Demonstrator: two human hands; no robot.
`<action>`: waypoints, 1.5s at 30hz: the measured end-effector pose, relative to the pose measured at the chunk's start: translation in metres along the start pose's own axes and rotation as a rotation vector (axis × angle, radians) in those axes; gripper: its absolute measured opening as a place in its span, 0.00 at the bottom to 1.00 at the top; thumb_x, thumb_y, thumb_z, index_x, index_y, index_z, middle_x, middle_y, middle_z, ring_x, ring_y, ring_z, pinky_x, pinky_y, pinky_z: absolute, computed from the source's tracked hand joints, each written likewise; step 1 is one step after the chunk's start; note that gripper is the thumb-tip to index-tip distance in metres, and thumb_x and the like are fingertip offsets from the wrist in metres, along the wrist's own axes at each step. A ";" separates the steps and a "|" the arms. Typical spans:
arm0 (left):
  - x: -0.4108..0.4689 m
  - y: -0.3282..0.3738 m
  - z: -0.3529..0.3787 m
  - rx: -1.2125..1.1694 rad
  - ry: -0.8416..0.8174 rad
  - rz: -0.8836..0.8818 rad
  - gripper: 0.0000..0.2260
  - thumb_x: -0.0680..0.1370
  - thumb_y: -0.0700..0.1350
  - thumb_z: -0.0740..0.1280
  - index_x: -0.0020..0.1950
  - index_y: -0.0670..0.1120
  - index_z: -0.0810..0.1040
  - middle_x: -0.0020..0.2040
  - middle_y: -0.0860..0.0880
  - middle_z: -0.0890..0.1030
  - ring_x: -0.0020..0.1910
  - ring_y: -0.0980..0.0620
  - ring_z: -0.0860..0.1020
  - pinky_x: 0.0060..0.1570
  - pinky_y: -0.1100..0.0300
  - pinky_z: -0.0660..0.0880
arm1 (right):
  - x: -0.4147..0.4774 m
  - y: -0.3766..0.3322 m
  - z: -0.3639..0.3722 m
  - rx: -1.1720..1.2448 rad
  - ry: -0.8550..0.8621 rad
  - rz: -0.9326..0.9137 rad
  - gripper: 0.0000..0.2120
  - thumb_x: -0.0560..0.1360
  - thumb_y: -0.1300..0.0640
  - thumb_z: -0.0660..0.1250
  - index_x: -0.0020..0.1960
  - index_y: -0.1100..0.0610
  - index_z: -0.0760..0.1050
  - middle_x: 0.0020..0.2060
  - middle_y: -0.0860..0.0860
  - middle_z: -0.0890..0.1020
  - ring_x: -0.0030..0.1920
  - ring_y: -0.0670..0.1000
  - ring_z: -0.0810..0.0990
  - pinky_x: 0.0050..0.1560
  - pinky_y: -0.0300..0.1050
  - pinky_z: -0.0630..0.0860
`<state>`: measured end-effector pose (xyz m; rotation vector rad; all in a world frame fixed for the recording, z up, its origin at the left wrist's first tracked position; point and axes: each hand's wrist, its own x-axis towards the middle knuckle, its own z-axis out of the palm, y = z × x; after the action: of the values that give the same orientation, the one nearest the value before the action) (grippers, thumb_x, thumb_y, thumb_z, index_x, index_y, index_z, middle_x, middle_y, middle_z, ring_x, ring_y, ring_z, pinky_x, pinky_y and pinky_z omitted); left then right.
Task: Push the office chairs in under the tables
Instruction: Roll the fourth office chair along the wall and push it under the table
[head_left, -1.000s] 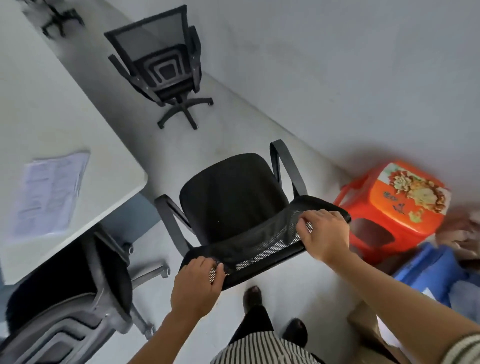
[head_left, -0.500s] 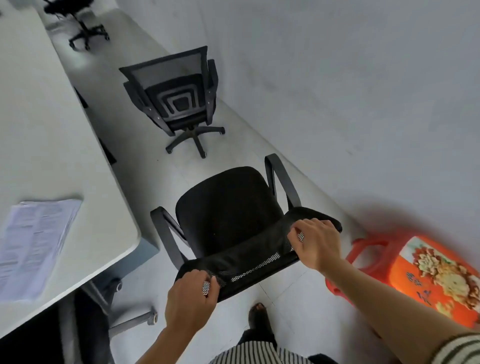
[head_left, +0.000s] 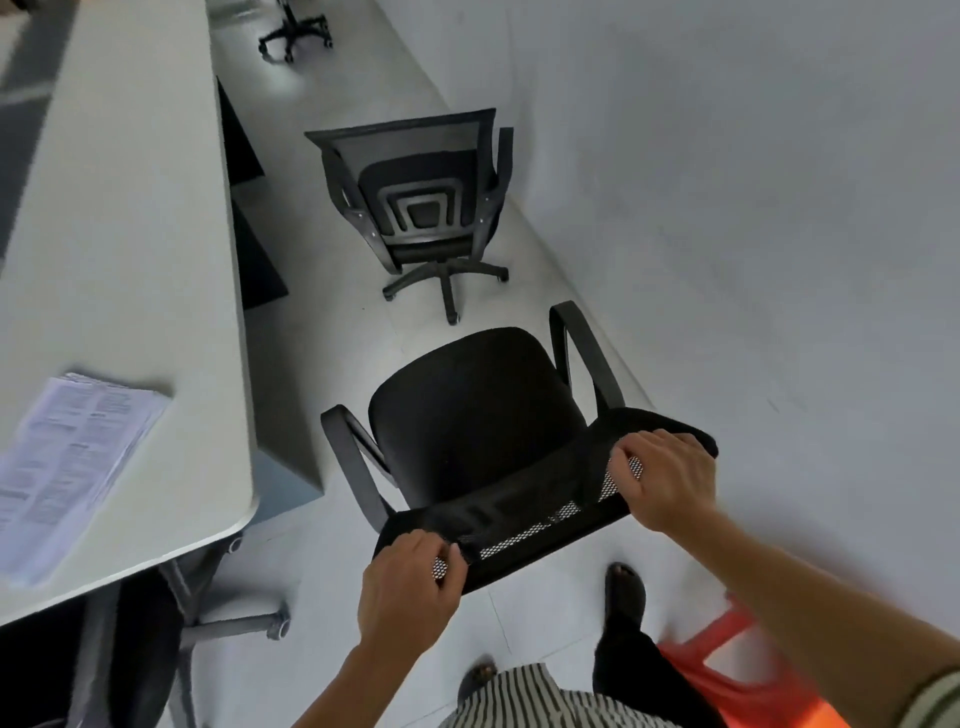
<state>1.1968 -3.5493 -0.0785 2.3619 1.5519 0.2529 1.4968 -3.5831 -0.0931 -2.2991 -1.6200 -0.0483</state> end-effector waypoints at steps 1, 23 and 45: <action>0.011 0.008 0.002 0.006 0.010 -0.028 0.13 0.73 0.54 0.57 0.34 0.50 0.74 0.30 0.55 0.76 0.28 0.55 0.71 0.28 0.63 0.68 | 0.015 0.009 0.002 0.013 -0.014 -0.009 0.18 0.73 0.47 0.54 0.34 0.53 0.77 0.28 0.47 0.80 0.30 0.50 0.76 0.40 0.42 0.67; 0.246 0.067 0.017 0.109 0.058 -0.351 0.17 0.71 0.55 0.55 0.38 0.47 0.80 0.35 0.48 0.81 0.33 0.46 0.77 0.35 0.56 0.73 | 0.262 0.077 0.025 -0.158 -0.287 -0.146 0.20 0.76 0.44 0.49 0.40 0.52 0.75 0.34 0.48 0.75 0.36 0.49 0.73 0.42 0.43 0.70; 0.501 0.090 0.022 0.092 0.045 -0.521 0.14 0.74 0.56 0.59 0.48 0.50 0.80 0.47 0.48 0.82 0.44 0.43 0.77 0.46 0.54 0.74 | 0.524 0.123 0.075 -0.099 -0.264 -0.311 0.20 0.76 0.45 0.51 0.38 0.54 0.76 0.30 0.48 0.74 0.32 0.49 0.71 0.34 0.41 0.64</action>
<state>1.4815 -3.1273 -0.0777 1.9278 2.1659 0.1170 1.7836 -3.1212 -0.0825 -2.1743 -2.1430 0.1093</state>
